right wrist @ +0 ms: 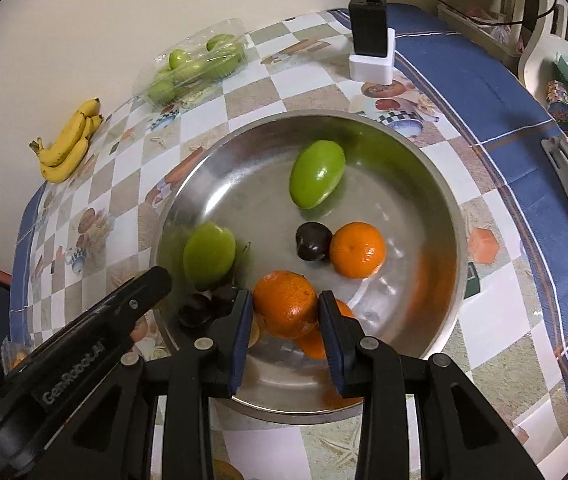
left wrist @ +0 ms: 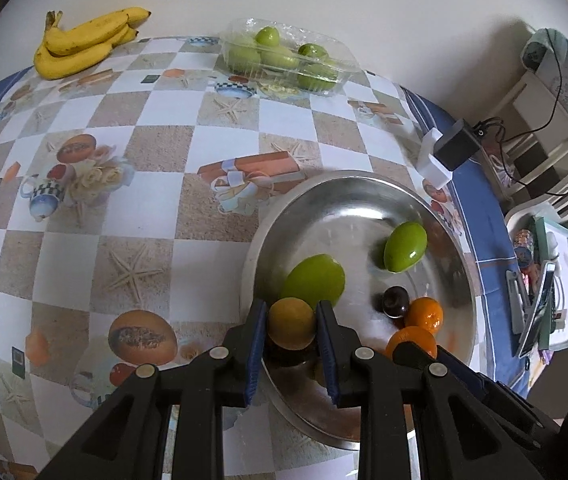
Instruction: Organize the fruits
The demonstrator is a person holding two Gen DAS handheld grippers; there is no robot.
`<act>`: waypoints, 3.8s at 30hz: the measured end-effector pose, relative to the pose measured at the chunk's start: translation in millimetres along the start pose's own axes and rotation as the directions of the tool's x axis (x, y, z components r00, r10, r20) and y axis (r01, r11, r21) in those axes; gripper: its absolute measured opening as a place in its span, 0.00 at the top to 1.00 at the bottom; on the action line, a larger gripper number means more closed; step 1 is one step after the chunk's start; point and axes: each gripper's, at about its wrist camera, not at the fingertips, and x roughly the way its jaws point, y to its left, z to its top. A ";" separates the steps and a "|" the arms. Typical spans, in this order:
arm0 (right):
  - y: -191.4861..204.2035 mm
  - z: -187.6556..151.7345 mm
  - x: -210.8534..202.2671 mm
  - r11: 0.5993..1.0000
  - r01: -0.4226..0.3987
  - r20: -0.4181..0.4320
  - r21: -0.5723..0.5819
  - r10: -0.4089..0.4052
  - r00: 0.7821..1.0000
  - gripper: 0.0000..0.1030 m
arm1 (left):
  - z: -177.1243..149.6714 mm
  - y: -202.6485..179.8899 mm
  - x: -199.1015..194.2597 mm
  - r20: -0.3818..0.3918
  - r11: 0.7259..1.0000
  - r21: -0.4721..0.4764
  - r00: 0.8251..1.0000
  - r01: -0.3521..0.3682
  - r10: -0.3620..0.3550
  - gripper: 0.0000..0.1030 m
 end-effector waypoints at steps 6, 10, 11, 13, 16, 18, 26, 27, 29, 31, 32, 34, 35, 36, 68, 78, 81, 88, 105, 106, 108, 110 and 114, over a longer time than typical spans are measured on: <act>2.5 0.6 2.2 1.000 -0.005 -0.002 -0.008 0.005 1.000 0.65 | 0.0 1.4 4.6 -0.020 1.000 0.000 1.000 0.002 -0.002 0.71; 2.7 0.9 3.0 1.000 0.001 -0.004 -0.008 -0.001 1.000 0.65 | -0.1 3.7 5.0 -0.025 1.000 -0.012 1.000 0.001 -0.002 0.63; 2.2 1.0 3.0 1.000 0.001 -0.004 -0.006 -0.001 1.000 0.65 | -0.1 4.3 4.7 -0.025 1.000 -0.015 1.000 0.004 -0.005 0.62; 1.9 1.1 2.9 1.000 -0.002 -0.003 -0.003 0.002 1.000 0.65 | -0.4 5.5 2.9 -0.024 1.000 -0.021 1.000 0.009 -0.009 0.61; 3.0 1.2 2.6 1.000 -0.007 -0.001 -0.007 0.007 1.000 0.65 | 0.1 6.8 -1.6 -0.015 1.000 -0.023 1.000 0.002 -0.002 0.56; 3.2 1.3 2.0 1.000 -0.005 0.001 -0.007 0.005 1.000 0.65 | 0.7 9.4 -5.5 -0.005 0.999 -0.031 1.000 -0.017 0.017 0.48; 3.3 2.2 -0.2 1.000 0.000 0.006 -0.010 0.000 1.000 0.65 | 1.2 27.4 -12.2 0.015 0.987 -0.055 0.988 -0.149 0.150 0.30; 3.6 2.1 0.0 1.000 0.001 0.005 -0.012 -0.001 1.000 0.65 | 0.9 30.9 -12.8 0.019 0.984 -0.060 0.985 -0.169 0.170 0.29; 4.3 1.7 0.5 1.000 0.006 0.004 -0.017 -0.006 1.000 0.64 | 0.1 38.2 -14.8 0.027 0.973 -0.066 0.974 -0.221 0.223 0.29; 5.3 1.4 1.1 1.000 0.017 0.002 -0.022 -0.017 1.000 0.49 | -1.0 42.9 -15.8 0.033 0.958 -0.058 0.958 -0.282 0.285 0.29; 6.2 1.0 1.7 0.999 0.025 0.004 -0.024 -0.025 1.000 0.41 | -2.1 45.3 -16.3 0.036 0.947 -0.050 0.947 -0.317 0.319 0.29; 7.9 -0.2 2.1 0.999 0.026 0.006 -0.034 -0.025 1.000 0.40 | -4.6 49.3 -17.5 0.048 0.930 -0.042 0.929 -0.366 0.368 0.29; 9.4 -1.0 2.6 0.999 0.027 0.005 -0.044 -0.027 1.000 0.38 | -6.0 51.7 -18.4 0.054 0.921 -0.040 0.920 -0.388 0.389 0.29; 10.1 -1.5 3.0 0.998 0.030 0.005 -0.050 -0.029 1.000 0.34 | -7.4 53.8 -19.5 0.061 0.914 -0.040 0.912 -0.405 0.406 0.29; 36.3 -36.3 -15.1 0.983 0.026 0.064 -0.179 -0.015 0.998 0.04 | -58.4 75.2 -68.2 0.051 0.807 -0.050 0.806 -0.588 0.590 0.29; 38.8 -49.1 -29.1 0.979 0.027 0.088 -0.203 -0.009 0.996 0.04 | -72.5 72.1 -79.0 0.046 0.818 -0.030 0.817 -0.575 0.575 0.29; 40.0 -53.5 -33.4 0.976 0.031 0.097 -0.213 -0.011 0.995 0.04 | -75.0 72.2 -82.7 0.048 0.824 -0.034 0.823 -0.565 0.566 0.29; 42.1 -61.9 -40.2 0.972 0.038 0.108 -0.233 -0.013 0.994 0.04 | -78.5 73.1 -88.5 0.048 0.840 -0.044 0.839 -0.540 0.542 0.29; 49.7 -63.4 -44.3 0.964 0.045 0.122 -0.262 -0.013 0.992 0.04 | -77.0 71.2 -91.5 0.054 0.847 -0.041 0.846 -0.529 0.531 0.29; 50.0 -63.2 -44.4 0.964 0.045 0.122 -0.263 -0.013 0.992 0.04 | -77.0 71.3 -91.6 0.054 0.848 -0.041 0.846 -0.529 0.531 0.29; 50.0 -63.3 -44.4 0.964 0.045 0.122 -0.262 -0.013 0.992 0.04 | -76.8 71.5 -91.7 0.053 0.848 -0.042 0.846 -0.529 0.530 0.29; 50.1 -63.3 -44.6 0.964 0.045 0.122 -0.261 -0.013 0.992 0.04 | -76.9 71.6 -91.8 0.054 0.848 -0.043 0.846 -0.528 0.530 0.29; 50.5 -63.2 -44.6 0.964 0.044 0.122 -0.263 -0.012 0.992 0.04 | -77.5 72.1 -91.5 0.054 0.847 -0.045 0.846 -0.529 0.531 0.29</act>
